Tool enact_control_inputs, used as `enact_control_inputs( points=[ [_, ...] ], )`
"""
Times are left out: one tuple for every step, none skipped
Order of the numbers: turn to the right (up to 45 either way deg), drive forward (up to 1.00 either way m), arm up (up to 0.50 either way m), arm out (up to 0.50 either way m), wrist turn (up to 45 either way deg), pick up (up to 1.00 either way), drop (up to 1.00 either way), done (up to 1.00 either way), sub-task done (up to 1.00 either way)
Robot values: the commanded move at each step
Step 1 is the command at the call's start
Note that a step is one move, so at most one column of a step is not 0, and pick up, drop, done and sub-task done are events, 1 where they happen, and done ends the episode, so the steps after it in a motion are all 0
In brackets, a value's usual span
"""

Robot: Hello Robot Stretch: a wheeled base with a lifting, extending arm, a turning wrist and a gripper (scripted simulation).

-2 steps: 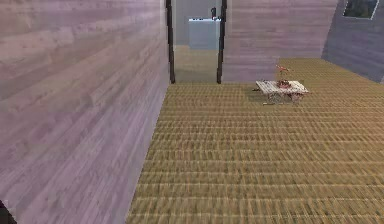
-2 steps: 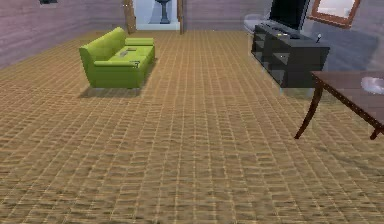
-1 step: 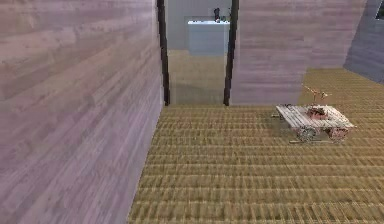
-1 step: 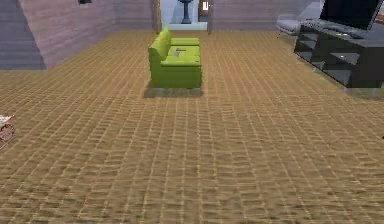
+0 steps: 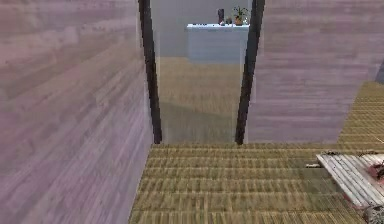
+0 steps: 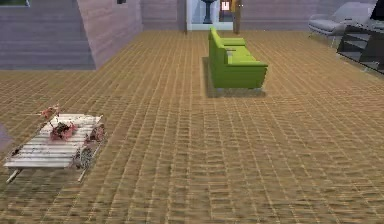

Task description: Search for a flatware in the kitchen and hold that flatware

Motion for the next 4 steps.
enact_control_inputs(
  points=[
    [0.0,1.00,0.00,0.00,0.0,0.00,0.00,0.00,0.00],
    [0.0,1.00,0.00,0.00,0.0,0.00,0.00,0.00,0.00],
    [-9.0,0.00,0.00,0.00,0.0,0.00,0.00,0.00,0.00],
    [0.0,0.20,0.00,0.00,0.0,0.00,0.00,0.00,0.00]
  ],
)
